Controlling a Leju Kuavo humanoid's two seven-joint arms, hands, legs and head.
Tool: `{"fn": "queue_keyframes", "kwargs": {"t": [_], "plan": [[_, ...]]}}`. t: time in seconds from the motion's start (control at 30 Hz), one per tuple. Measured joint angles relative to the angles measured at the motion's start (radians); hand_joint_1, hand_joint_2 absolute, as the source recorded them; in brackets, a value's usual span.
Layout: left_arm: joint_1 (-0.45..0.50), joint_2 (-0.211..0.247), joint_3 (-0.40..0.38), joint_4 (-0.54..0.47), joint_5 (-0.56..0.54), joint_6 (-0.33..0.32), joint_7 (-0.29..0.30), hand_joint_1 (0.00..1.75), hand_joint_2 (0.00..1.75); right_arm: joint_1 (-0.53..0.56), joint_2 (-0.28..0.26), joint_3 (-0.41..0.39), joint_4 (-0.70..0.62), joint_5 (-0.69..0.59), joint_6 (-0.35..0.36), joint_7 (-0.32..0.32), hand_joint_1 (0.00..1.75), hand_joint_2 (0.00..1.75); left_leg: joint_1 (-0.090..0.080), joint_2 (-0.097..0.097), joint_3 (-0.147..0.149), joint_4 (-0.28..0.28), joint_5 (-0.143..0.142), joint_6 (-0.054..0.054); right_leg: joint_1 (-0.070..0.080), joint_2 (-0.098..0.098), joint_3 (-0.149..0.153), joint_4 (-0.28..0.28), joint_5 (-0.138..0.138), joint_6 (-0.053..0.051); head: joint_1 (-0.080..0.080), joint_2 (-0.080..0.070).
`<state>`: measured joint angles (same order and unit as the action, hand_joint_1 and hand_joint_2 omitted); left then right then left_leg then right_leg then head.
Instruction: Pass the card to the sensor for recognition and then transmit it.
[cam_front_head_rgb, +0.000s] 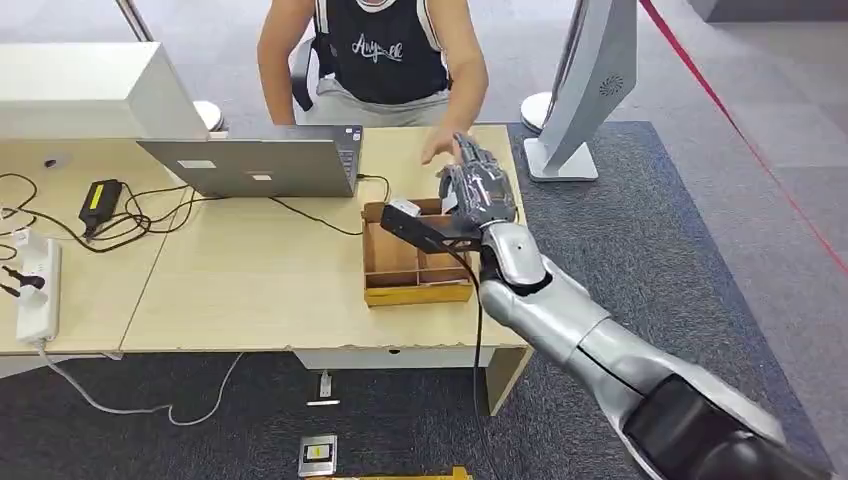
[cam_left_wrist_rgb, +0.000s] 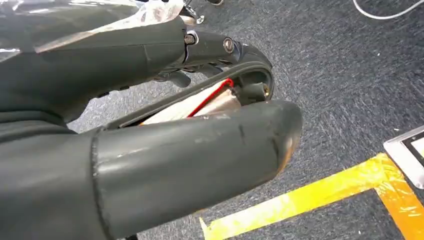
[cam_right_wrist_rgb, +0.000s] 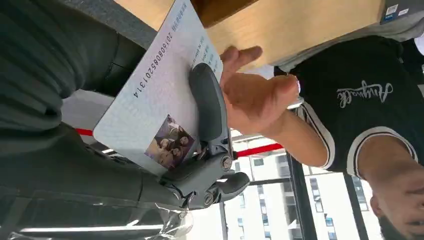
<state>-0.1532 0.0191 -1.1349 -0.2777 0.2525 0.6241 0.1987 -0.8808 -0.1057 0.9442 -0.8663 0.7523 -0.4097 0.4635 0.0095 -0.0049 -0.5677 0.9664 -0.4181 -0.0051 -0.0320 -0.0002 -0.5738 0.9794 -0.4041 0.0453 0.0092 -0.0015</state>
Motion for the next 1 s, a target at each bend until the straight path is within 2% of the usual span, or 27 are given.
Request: {"fn": "queue_keyframes", "kwargs": {"t": [1.0], "plan": [[0.0, 0.002, 0.0, 0.0, 0.0, 0.0, 0.0, 0.0, 0.0, -0.02, 0.011, 0.019, 0.058, 0.0, -0.001, 0.0, 1.75, 1.75, 0.0, 0.0, 0.0, 0.0, -0.001, -0.001, 0.0, 0.0, 0.0, 0.0, 0.0, 0.0, 0.0, 0.0]]}}
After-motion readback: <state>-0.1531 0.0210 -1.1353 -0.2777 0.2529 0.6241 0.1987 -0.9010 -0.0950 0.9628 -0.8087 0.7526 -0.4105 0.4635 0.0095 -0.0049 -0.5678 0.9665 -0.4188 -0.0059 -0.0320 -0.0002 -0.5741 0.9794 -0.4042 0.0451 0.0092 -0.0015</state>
